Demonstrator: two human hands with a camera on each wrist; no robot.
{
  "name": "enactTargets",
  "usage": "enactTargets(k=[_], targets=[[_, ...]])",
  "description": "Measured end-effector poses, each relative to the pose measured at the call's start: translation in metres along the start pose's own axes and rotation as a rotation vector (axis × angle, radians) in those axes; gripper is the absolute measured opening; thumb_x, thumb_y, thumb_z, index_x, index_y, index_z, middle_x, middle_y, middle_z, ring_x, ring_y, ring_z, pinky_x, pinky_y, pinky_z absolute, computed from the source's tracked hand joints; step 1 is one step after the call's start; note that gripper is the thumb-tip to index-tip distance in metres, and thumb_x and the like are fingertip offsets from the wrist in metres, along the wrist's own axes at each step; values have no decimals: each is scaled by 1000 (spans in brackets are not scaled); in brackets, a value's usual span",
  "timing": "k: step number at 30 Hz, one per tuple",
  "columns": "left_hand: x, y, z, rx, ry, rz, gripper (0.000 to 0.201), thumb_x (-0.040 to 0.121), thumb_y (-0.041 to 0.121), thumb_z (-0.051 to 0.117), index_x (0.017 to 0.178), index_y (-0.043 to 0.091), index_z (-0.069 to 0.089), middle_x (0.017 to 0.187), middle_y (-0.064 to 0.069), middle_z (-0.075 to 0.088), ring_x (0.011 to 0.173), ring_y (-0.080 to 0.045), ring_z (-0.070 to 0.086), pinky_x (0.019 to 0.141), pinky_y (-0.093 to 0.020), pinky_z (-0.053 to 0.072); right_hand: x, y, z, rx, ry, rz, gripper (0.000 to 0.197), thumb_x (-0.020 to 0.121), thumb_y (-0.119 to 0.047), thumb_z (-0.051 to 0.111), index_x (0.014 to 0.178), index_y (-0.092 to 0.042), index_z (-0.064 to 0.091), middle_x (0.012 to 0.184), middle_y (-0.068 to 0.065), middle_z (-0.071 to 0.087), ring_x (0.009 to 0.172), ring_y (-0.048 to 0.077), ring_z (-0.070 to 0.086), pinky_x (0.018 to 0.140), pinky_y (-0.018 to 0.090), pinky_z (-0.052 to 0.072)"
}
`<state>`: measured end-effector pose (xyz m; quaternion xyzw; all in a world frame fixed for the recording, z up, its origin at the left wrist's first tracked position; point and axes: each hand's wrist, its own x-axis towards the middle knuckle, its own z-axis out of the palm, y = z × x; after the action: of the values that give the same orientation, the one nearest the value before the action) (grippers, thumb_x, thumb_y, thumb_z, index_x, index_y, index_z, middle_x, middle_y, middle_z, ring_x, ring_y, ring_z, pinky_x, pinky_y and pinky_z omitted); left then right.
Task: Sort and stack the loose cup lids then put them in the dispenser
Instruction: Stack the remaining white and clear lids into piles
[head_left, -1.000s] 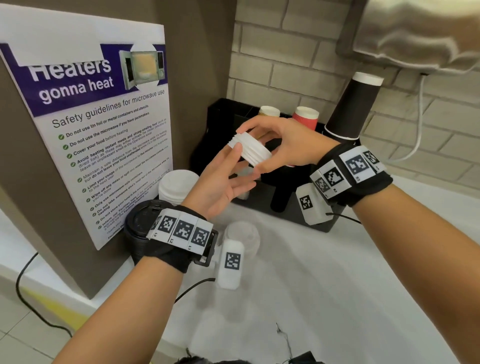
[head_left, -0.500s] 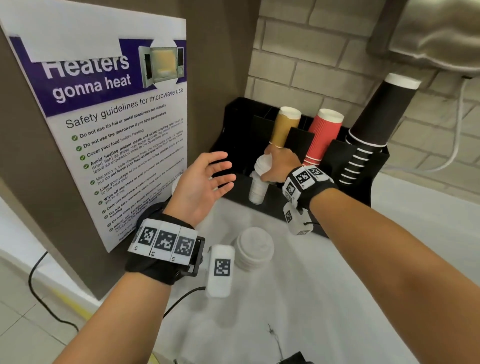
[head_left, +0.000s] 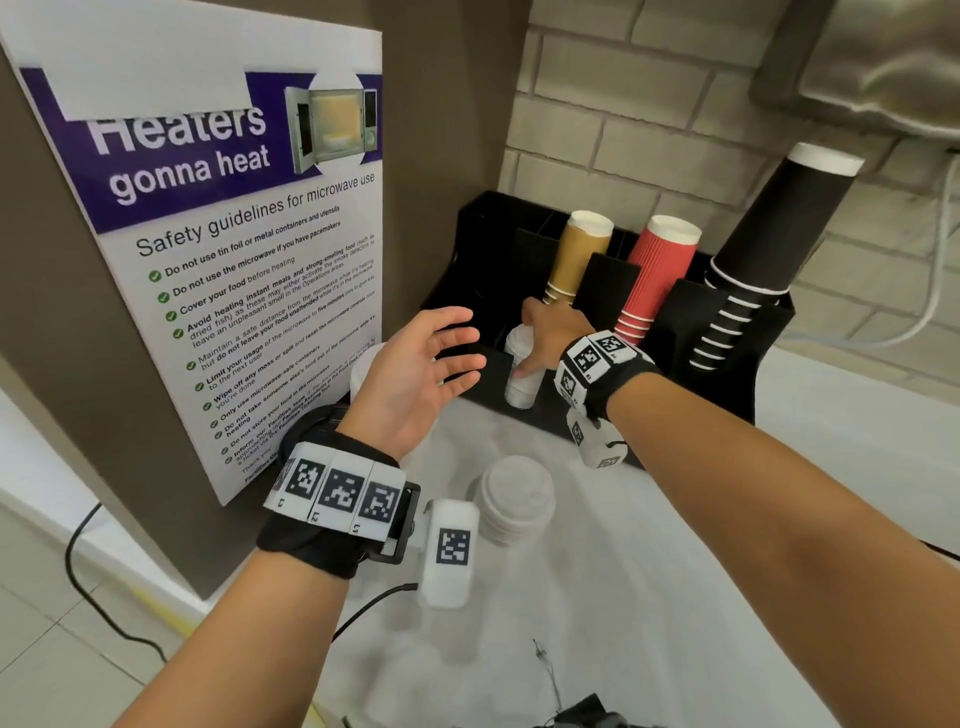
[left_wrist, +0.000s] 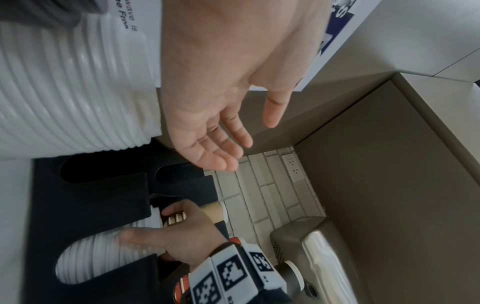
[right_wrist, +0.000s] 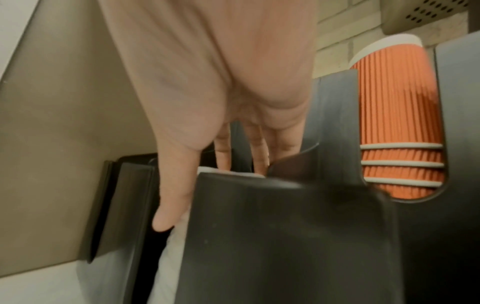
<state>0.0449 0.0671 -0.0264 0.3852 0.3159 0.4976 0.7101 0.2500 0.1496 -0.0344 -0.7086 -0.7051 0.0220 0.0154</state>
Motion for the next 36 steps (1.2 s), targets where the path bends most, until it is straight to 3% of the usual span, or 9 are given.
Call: enactTargets(k=[3,8,12,15,18,22,26,30,36], targets=[[-1,0,0,3,7,-4,19,96,25,49,102,19,66,91,1,64,72,-12,66,73,-27,53,-2,0,0,-44,43,-2,67,64,-38,84,112,-6,50,102,11,59,79,22,52,65,33,48],[-2,0,3,6,3,-3,19,97,25,49,102,19,66,93,1,63,72,-12,65,73,-26,52,-7,-1,2,-155,-6,25,59,74,-40,77,114,-4,53,105,11,60,93,28,61,68,33,49],[-2,-1,5,6,-3,-3,19,97,25,48,103,18,65,93,1,63,73,-12,65,73,-26,52,-11,-3,1,-134,-37,-3,38,82,-27,68,109,-2,56,104,13,59,87,25,57,66,31,44],[-2,0,7,4,-6,-4,20,97,25,48,104,18,65,94,1,63,74,-13,65,72,-26,53,-12,0,-6,-26,-19,29,28,87,-12,57,111,3,60,110,17,60,98,31,61,76,34,52],[-1,0,8,4,-5,-3,19,96,26,50,104,18,66,93,1,64,73,-12,66,71,-25,53,-14,3,-8,-106,-35,77,24,90,-3,48,110,2,62,114,18,60,105,32,59,81,34,47],[0,-1,8,1,-4,-5,18,95,26,51,103,18,66,93,1,64,72,-12,66,70,-25,54,-15,3,-8,-263,-36,65,26,90,-5,47,111,-10,62,116,10,56,115,28,47,94,41,34],[0,-1,9,1,-10,-6,18,96,26,51,104,19,65,94,1,64,73,-11,66,70,-25,54,-15,0,-8,-188,-64,54,18,92,-4,39,96,-9,57,103,8,51,115,28,48,92,37,29],[1,-1,9,5,-13,-3,19,96,26,50,105,19,65,94,1,64,74,-12,66,70,-25,53,-19,0,-12,-217,-39,-3,37,91,-3,43,119,-16,62,123,5,56,117,28,46,96,42,31],[1,-2,8,13,-13,-4,19,97,25,49,107,18,64,95,0,63,77,-13,64,73,-26,52,-31,2,-16,-71,-33,-35,47,89,0,43,131,-20,53,132,7,46,124,28,37,98,45,31]])
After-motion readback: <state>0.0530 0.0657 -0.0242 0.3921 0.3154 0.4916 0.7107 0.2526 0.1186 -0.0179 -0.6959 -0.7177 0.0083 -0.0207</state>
